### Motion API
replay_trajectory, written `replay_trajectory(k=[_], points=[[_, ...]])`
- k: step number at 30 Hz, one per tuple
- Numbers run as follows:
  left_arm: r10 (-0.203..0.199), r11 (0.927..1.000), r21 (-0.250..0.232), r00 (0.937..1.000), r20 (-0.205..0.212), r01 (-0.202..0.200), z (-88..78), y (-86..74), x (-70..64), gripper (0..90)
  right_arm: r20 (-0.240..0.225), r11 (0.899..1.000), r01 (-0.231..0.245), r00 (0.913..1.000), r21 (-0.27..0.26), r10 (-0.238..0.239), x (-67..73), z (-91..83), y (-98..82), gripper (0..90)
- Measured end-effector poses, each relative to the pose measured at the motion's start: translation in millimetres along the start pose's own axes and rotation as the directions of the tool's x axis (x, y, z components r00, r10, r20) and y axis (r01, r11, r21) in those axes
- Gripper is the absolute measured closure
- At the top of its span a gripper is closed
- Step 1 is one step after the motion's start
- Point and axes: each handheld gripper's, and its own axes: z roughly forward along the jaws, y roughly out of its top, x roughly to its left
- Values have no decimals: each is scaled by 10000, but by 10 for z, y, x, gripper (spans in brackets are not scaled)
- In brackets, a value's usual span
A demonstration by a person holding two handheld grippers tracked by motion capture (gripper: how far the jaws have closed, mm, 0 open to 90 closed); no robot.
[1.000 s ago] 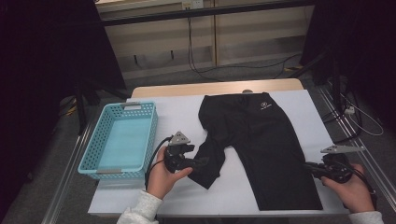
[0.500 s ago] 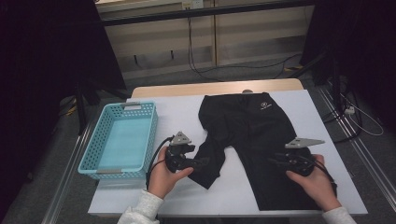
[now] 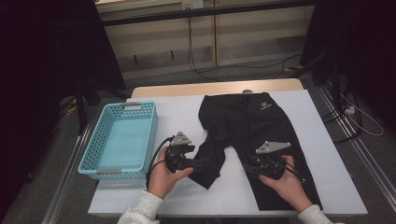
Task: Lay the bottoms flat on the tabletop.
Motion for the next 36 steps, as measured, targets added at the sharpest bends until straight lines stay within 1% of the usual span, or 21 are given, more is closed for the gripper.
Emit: replay_trajectory(k=[1,2,3,4,5,6,7,8,9,10,12,14,21,23,24,26,27,29,32,34,36], points=[[-19,10000,-4,10000,9,19,0,-2,5,235,20,9999,109,9999,89,-109,23,1,3,584],[-31,10000,-7,10000,5,31,-1,-2,7,235,182,9990,385,9991,212,-389,52,8,1,672],[-22,10000,-15,10000,-11,22,-4,0,7,236,293,9971,733,9968,207,-739,72,10,-8,776],[-10,10000,-22,10000,-10,10,-4,2,4,235,177,9974,699,9974,185,-702,73,8,-12,836],[6,10000,18,10000,-13,-6,-5,5,-3,235,58,9982,572,9983,192,-573,71,9,-15,852],[1,10000,-37,10000,5,-1,1,4,-11,235,57,9984,532,9986,178,-533,65,6,-16,889],[41,10000,-21,10000,19,-41,4,5,-15,235,10,9988,449,9990,171,-449,61,-2,-19,893],[52,10000,-10,10000,29,-52,8,6,-20,235,-173,9992,348,9993,184,-345,57,-3,-23,895],[67,10000,2,10000,44,-67,9,6,-22,235,-181,9992,330,9993,203,-327,63,-9,-27,895],[65,10000,7,10000,41,-65,9,7,-23,235,-154,9990,373,9992,228,-370,71,-14,-28,895],[56,10000,-17,10000,33,-56,5,9,-18,235,-317,9988,384,9988,318,-374,97,-25,-30,895],[15,10000,-21,10000,-2,-15,-1,9,-13,235,-302,9984,461,9985,316,-452,124,-34,-45,893],[5,10000,37,10000,32,-5,10,3,-17,234,-560,9976,584,9968,376,-562,148,-55,-67,871],[29,10000,55,10000,43,-29,7,3,-17,234,-647,9984,479,9968,303,-459,135,-60,-68,766],[5,10000,29,10000,49,-6,6,4,-17,234,-608,9988,416,9974,265,-400,125,-70,-65,724],[1,10000,16,10000,26,-1,1,4,-14,233,-416,9993,373,9984,42,-371,72,-118,-50,634],[-2,10000,17,10000,19,2,-3,5,-11,234,-370,9997,259,9990,-23,-260,42,-143,-45,627],[-10,10000,3,10000,18,10,-10,5,-8,234,-43,9997,41,10000,-223,-42,-61,-227,-37,608],[-14,10000,0,10000,14,14,-17,4,-2,233,674,9978,-419,9967,-515,453,-281,-385,-67,604],[-7,10000,19,10000,6,7,-14,1,2,233,1233,9949,-752,9889,-675,831,-446,-500,-115,604],[-29,10000,50,10000,23,29,-6,0,3,233,1945,9930,-955,9750,-695,1074,-602,-612,-175,607]])
